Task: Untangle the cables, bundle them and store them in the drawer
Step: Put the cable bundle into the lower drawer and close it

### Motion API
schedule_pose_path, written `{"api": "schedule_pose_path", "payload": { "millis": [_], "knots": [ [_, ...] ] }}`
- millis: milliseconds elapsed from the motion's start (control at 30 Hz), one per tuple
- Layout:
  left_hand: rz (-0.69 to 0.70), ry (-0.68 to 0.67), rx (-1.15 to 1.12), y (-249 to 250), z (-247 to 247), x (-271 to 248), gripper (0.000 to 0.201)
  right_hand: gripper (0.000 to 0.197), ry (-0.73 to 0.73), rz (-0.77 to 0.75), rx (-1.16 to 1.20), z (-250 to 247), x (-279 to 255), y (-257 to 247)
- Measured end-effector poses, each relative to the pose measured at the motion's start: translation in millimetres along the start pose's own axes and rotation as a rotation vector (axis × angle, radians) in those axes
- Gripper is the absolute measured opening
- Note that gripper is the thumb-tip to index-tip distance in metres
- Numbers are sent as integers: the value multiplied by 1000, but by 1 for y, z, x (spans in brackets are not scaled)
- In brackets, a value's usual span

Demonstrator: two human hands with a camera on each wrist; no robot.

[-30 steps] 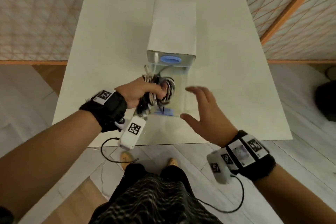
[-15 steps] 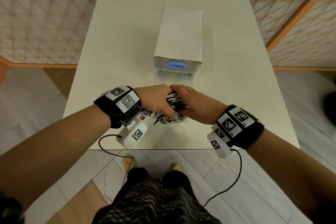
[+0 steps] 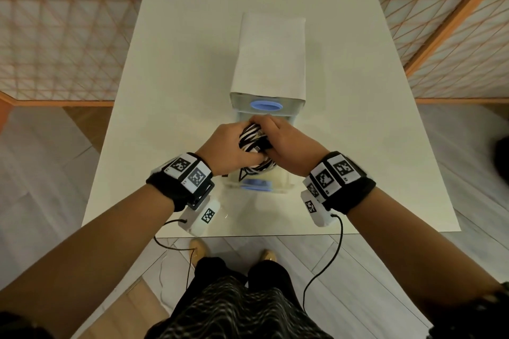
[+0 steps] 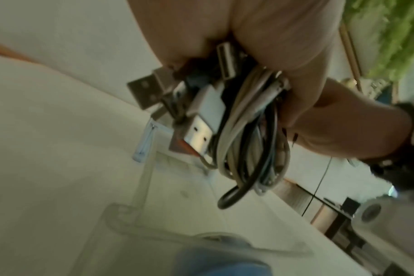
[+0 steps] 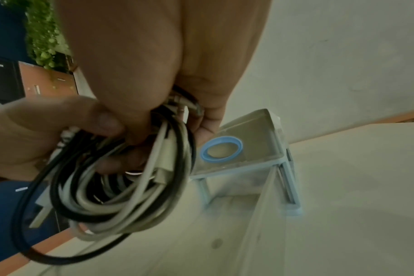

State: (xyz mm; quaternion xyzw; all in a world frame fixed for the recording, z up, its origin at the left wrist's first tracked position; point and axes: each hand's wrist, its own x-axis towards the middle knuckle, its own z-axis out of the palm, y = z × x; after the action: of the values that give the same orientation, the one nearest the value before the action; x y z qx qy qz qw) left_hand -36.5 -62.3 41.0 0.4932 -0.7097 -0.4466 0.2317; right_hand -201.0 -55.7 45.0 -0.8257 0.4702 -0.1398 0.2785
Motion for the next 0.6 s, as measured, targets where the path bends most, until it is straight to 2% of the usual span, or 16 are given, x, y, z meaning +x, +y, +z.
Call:
{"api": "schedule_pose_path", "payload": {
  "millis": [100,167,233,300,333,433,467,533,600],
  "knots": [
    [-16,-64,-94,-4,1,1,36,54,-29,33,39,4,-2,4],
    [-29,-47,-134,-7,4,3,39,55,-24,44,75,5,-3,6],
    [-48,106,-209,-12,2,7,55,54,-4,81,128,8,-6,10],
    [-63,273,-286,-20,-12,13,67,47,41,182,187,13,-15,16],
    [-80,267,-263,-23,-22,17,68,43,67,244,212,17,-19,19],
    [-113,83,-4,-31,-35,17,55,31,143,425,273,30,-22,22],
    [-90,113,44,-34,-32,17,50,29,173,479,292,33,-18,21],
    [-47,285,92,-41,-19,12,40,28,239,586,317,36,-6,17],
    [-73,385,132,-48,-4,5,40,29,287,722,341,39,9,16]
  ]
}}
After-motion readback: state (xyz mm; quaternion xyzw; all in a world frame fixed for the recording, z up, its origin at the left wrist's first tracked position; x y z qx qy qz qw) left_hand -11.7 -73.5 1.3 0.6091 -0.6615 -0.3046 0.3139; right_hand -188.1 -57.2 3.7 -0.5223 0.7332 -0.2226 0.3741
